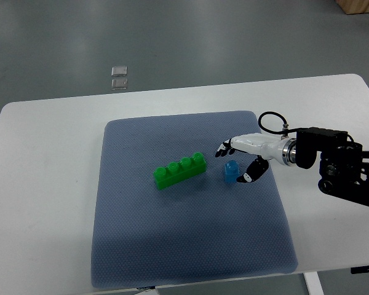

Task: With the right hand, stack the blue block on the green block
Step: 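Close the right hand fingers around the blue block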

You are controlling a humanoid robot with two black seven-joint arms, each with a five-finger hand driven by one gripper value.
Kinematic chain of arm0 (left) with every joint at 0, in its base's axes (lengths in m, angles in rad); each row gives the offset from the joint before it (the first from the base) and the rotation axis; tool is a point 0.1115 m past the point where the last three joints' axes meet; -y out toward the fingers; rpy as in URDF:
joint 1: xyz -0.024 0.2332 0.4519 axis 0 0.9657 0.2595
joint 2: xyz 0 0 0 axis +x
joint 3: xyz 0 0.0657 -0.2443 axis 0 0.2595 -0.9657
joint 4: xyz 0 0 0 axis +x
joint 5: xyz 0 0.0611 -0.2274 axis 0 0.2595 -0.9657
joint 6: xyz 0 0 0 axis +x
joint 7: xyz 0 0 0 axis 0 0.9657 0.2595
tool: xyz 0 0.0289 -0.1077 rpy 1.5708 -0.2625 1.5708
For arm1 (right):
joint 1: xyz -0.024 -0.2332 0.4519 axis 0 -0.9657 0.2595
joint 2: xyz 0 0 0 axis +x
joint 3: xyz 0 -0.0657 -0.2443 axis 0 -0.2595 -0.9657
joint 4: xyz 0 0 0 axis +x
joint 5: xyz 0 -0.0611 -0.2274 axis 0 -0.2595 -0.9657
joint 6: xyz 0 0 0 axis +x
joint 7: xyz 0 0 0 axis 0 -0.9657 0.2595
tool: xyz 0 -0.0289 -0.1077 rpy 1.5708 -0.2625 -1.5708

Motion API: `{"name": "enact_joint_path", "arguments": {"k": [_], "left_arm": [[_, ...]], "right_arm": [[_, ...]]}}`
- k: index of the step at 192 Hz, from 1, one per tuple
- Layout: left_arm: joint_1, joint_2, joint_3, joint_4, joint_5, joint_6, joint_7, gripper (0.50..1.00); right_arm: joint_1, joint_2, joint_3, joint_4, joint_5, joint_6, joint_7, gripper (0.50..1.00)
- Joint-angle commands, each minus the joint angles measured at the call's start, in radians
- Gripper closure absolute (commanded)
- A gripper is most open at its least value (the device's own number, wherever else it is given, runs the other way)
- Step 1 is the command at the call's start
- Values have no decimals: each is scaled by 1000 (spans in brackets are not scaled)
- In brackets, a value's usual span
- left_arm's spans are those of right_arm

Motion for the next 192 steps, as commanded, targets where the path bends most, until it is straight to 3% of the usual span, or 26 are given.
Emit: {"name": "enact_joint_path", "arguments": {"k": [1,192], "left_arm": [[0,0,0,0,0,0,0,500],[0,0,0,0,0,0,0,500]], "right_arm": [[0,2,-1,0,0,1,0,773],[-15,10,-6,-12,-23,1,3,773]]}}
